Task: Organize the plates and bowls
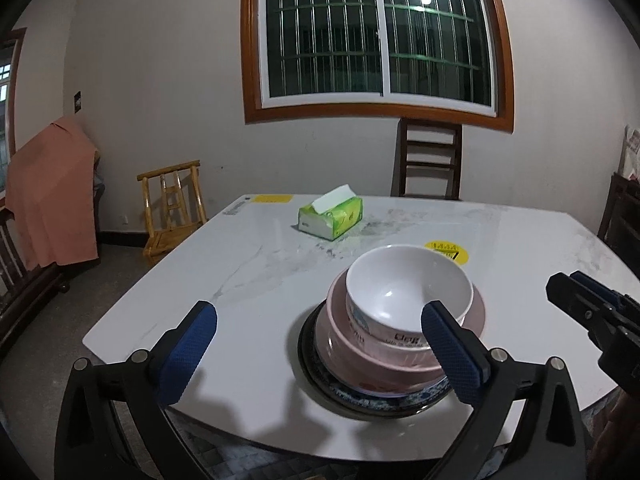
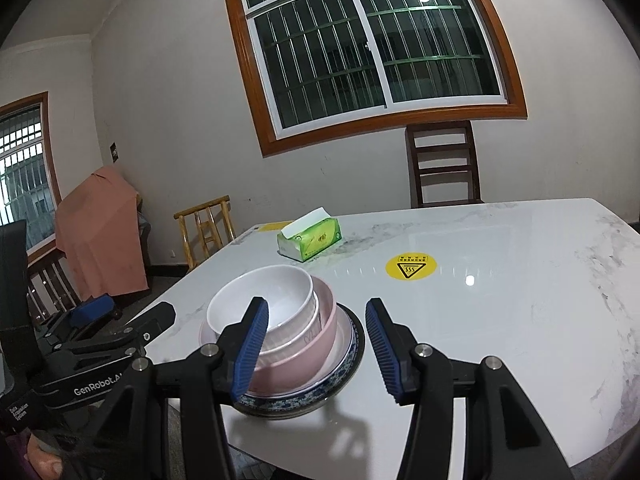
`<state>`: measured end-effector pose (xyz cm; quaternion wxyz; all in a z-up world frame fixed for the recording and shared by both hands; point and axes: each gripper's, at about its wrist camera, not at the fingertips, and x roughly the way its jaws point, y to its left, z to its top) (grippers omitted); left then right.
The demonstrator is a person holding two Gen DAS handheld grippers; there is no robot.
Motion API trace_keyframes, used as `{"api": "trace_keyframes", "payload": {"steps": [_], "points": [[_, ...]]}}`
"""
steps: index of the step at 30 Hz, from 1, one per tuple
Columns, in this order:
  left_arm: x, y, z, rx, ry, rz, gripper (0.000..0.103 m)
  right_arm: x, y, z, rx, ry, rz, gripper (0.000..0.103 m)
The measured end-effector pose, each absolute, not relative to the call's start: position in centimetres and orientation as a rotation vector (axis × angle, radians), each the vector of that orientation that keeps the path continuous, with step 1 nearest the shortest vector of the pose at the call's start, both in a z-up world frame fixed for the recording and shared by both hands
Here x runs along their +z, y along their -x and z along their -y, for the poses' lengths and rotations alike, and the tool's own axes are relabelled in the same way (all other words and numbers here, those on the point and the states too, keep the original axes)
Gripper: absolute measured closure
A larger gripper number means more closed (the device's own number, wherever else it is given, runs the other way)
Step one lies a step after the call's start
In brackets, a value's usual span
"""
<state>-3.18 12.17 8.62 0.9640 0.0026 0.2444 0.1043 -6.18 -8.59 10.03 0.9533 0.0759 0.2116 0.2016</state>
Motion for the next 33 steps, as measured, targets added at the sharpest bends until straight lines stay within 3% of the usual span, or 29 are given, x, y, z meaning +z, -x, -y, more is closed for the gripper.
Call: {"api": "trace_keyframes", "payload": {"steps": [33], "points": [[9.1,4.9,-9.9,0.122,-0.058,-0.507,0.0,9.7,6.7,9.5,0.414,-0.16,-0.451,0.051]]}}
